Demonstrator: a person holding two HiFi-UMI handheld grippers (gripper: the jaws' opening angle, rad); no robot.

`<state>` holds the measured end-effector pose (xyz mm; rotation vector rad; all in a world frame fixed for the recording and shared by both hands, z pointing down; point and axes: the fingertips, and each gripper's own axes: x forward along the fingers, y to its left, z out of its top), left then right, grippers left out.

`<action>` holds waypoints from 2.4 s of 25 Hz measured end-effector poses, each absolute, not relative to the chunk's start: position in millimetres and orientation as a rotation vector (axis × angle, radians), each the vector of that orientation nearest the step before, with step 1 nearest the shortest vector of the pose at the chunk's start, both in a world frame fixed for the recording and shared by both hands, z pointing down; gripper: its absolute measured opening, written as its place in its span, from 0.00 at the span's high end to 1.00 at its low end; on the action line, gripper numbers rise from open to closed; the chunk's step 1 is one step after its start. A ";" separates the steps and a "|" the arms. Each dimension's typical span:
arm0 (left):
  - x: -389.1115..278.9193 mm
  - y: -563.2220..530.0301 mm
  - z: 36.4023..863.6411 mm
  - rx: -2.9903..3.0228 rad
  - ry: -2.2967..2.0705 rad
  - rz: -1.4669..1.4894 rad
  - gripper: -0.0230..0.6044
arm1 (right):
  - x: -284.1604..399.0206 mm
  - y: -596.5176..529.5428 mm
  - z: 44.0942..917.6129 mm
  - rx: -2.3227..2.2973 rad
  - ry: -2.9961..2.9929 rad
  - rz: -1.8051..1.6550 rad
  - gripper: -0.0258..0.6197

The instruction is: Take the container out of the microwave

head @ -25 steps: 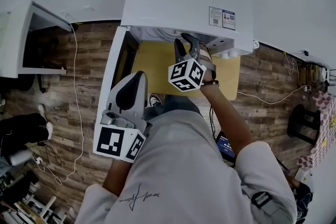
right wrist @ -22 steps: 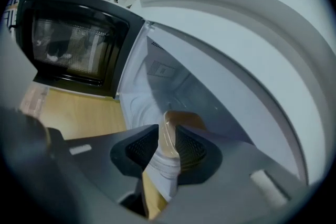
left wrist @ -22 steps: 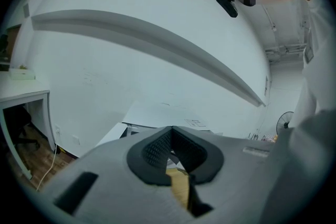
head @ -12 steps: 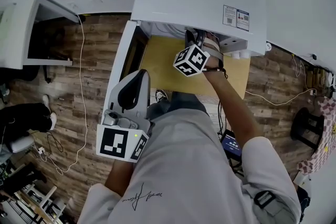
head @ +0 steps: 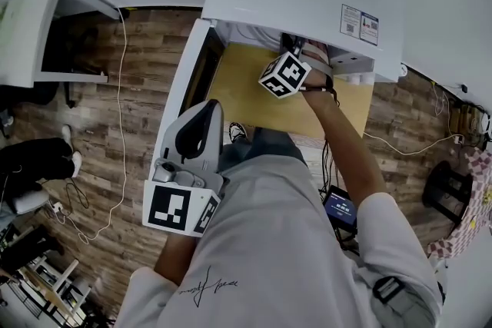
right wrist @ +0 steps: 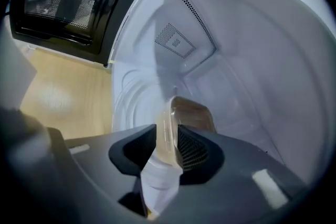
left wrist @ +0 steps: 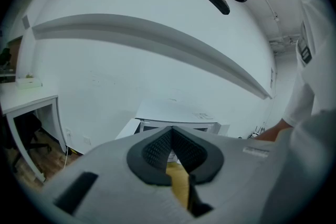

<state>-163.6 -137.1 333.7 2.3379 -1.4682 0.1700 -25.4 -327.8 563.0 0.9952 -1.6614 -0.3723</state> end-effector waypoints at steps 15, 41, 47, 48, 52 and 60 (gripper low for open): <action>-172.8 -129.0 333.4 2.320 -1.484 0.151 0.97 | -29.2 -318.0 557.6 0.974 -1.655 -0.387 0.86; -175.8 -120.5 329.9 2.337 -1.457 0.095 0.97 | -33.9 -289.8 538.1 1.000 -1.721 -0.296 0.87; -177.3 -117.3 325.9 2.358 -1.446 0.093 0.97 | -37.6 -278.1 532.0 1.018 -1.739 -0.267 0.87; -176.9 -117.1 325.4 2.361 -1.444 0.092 0.97 | -37.2 -276.6 531.3 1.018 -1.739 -0.268 0.87; -177.6 -115.1 325.3 2.368 -1.440 0.085 0.97 | -36.1 -272.1 530.0 1.020 -1.744 -0.265 0.87; -180.2 -108.9 319.0 2.393 -1.423 0.078 0.97 | -39.1 -257.3 515.8 1.035 -1.778 -0.232 0.87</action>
